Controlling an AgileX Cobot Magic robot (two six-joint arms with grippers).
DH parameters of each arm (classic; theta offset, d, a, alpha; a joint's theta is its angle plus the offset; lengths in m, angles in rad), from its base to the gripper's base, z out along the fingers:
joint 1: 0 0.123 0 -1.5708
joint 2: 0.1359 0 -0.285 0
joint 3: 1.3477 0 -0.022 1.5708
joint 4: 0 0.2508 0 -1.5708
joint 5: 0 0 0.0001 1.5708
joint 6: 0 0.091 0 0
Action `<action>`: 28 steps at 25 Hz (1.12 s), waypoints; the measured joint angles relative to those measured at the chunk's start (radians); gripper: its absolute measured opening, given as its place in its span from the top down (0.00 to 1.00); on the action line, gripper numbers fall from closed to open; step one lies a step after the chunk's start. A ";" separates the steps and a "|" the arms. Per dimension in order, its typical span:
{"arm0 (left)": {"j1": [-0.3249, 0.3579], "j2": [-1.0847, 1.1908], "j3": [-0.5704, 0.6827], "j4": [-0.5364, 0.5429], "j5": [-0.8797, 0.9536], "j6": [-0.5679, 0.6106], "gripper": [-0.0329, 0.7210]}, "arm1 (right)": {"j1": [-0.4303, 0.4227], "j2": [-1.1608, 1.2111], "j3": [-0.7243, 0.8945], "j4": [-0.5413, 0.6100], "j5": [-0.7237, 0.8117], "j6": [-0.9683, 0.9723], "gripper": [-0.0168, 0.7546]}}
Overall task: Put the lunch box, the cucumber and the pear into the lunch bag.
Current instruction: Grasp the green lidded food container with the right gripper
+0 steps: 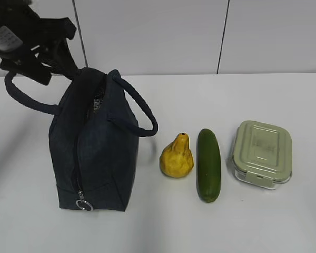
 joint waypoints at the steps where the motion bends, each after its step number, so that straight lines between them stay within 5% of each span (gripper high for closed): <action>1: 0.000 0.017 -0.001 0.000 0.003 0.000 0.39 | 0.000 0.000 0.000 0.000 0.000 0.000 0.43; 13: 0.000 0.108 -0.005 -0.002 0.024 0.000 0.41 | 0.000 0.000 0.000 0.000 0.000 0.000 0.43; 21: 0.000 0.124 -0.006 -0.025 0.024 0.000 0.93 | 0.000 0.000 0.000 0.000 0.000 0.000 0.43; 28: 0.000 0.124 -0.006 -0.030 0.022 0.000 0.95 | 0.000 0.000 0.000 0.000 0.000 0.000 0.43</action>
